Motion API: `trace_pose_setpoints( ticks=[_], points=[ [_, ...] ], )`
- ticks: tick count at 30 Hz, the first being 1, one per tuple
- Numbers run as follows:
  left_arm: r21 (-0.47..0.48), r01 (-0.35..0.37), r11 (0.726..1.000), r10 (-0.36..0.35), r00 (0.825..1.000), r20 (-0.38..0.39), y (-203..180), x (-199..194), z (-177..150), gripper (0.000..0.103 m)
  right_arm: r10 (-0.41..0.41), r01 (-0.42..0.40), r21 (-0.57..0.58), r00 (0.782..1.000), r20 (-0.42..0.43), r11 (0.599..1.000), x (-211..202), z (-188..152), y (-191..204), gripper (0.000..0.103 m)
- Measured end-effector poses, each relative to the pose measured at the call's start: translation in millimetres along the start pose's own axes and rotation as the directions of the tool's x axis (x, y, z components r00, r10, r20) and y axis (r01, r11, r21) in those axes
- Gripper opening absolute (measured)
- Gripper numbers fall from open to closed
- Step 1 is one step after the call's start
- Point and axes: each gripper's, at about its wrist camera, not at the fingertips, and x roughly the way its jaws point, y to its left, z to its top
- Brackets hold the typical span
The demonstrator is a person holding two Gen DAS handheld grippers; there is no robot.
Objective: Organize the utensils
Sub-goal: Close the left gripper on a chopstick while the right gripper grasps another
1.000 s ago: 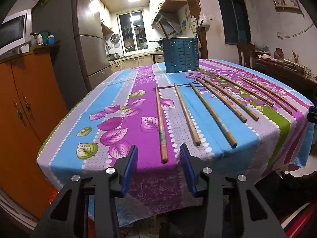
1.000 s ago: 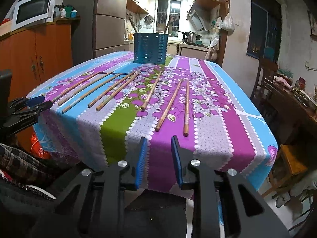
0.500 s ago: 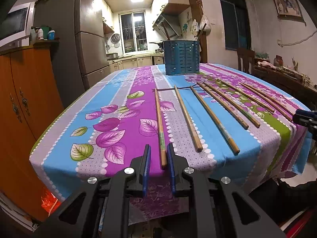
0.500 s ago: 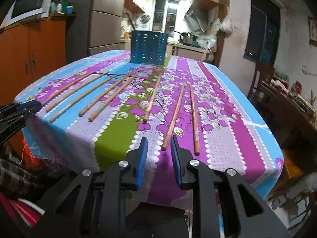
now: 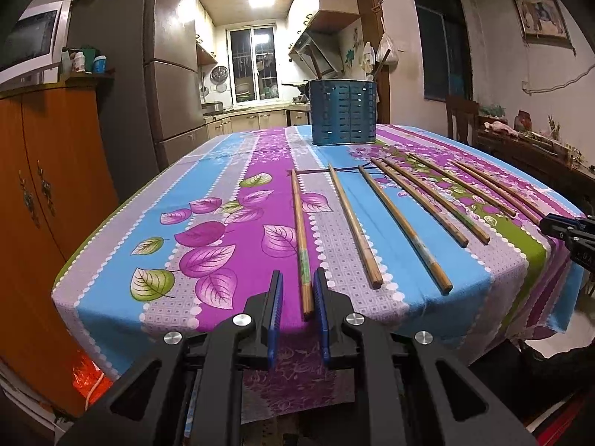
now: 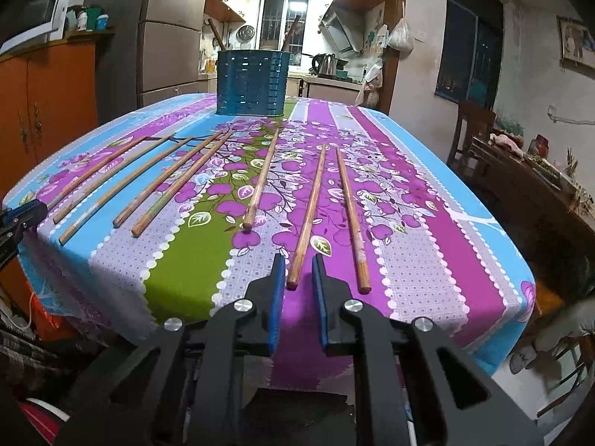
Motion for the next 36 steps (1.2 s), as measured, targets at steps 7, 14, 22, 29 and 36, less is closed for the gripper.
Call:
trace_pose_setpoints(
  ticks=[7,14,22,29,36],
  points=[
    [0.005,-0.006,1.000,0.006,1.000,0.019,-0.9,-1.4,-2.3,0.019,0.002,-0.002,-0.001,1.000,0.005,1.000,0.4,0.8,2.9,0.006],
    [0.048,-0.014,0.999,0.012,0.999,0.041,-8.9,-4.8,-6.6,0.008,0.014,-0.014,0.004,1.000,0.007,1.000,-1.6,1.0,3.4,0.005],
    [0.037,-0.016,0.999,0.014,0.999,0.038,-6.3,-8.5,-4.7,0.007,0.024,-0.025,0.008,0.999,0.038,1.000,-11.9,3.5,-0.7,0.005],
    [0.066,-0.043,0.997,0.039,0.997,0.064,-4.7,-13.5,2.0,0.007,0.029,-0.029,0.005,0.999,0.044,1.000,-13.8,4.3,-1.6,0.005],
    [0.095,-0.051,0.994,0.045,0.997,0.064,-9.1,1.5,-2.1,0.007,0.043,-0.043,-0.005,0.999,0.021,0.999,-9.4,2.2,-0.2,0.005]
  ],
)
